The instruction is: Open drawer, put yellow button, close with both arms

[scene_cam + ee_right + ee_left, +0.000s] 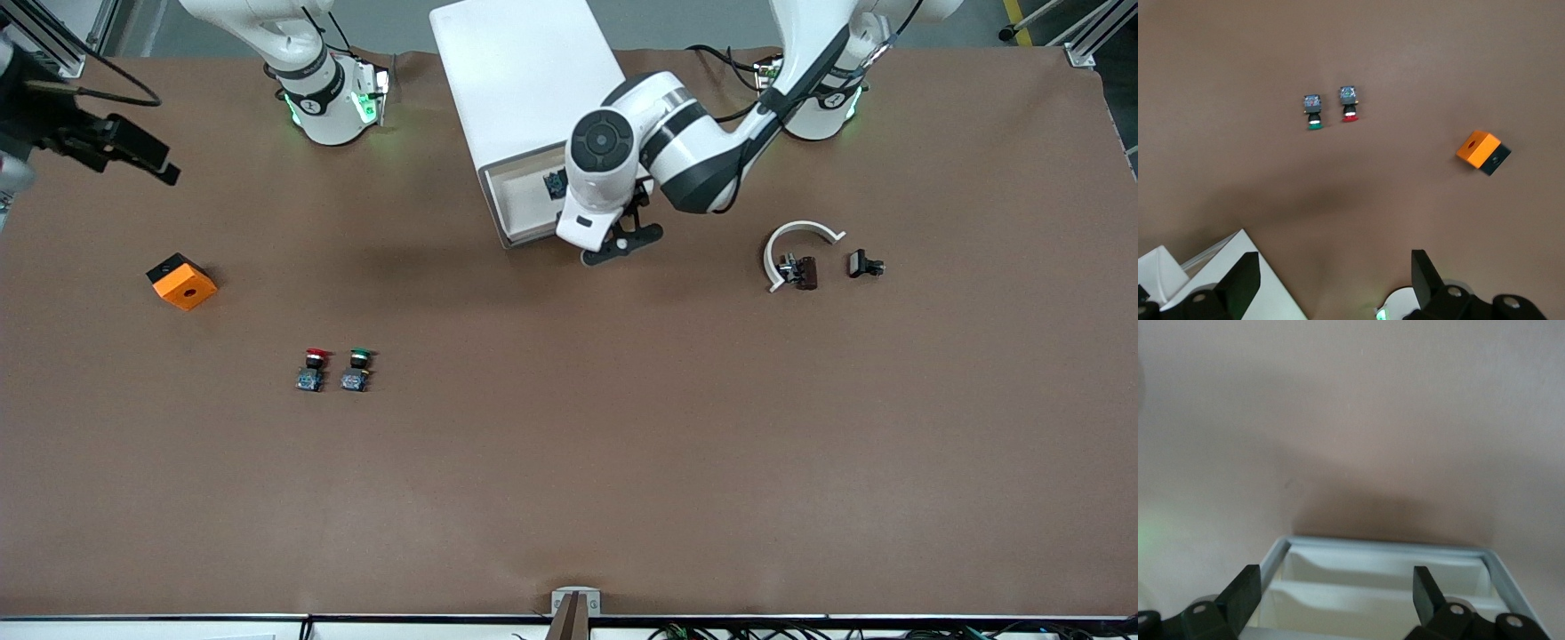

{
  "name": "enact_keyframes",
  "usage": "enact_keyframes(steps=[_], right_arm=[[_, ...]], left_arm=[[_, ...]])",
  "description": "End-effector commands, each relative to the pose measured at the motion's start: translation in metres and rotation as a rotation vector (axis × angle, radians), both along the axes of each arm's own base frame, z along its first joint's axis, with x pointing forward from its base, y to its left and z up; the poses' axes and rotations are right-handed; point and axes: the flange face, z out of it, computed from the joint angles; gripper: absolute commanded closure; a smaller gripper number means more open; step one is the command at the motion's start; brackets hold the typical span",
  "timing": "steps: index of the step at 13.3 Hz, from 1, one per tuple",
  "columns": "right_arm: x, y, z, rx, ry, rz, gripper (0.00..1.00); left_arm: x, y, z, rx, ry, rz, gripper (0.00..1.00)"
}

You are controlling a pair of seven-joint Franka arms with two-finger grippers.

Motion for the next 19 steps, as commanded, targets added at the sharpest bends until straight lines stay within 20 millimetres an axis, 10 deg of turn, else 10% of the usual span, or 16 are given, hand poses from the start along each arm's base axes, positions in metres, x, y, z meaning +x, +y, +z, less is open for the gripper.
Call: enact_keyframes(steps=[1,11,19], right_arm=[[0.006,-0.024,-0.006,-0.009,-0.01,0.043,0.0],[0.032,-0.045,-0.008,-0.067,-0.049,0.109,0.0],[0.031,-0.051,-0.008,-0.062,-0.046,0.118,0.0]], left_arm=[[-0.032,-0.008,0.005,0.018,0.003,0.015,0.0],[-0.073,-0.029,0.008,0.034,0.114,0.1,0.0],[0.067,0.059,0.036,-0.018,0.003,0.264,0.0]])
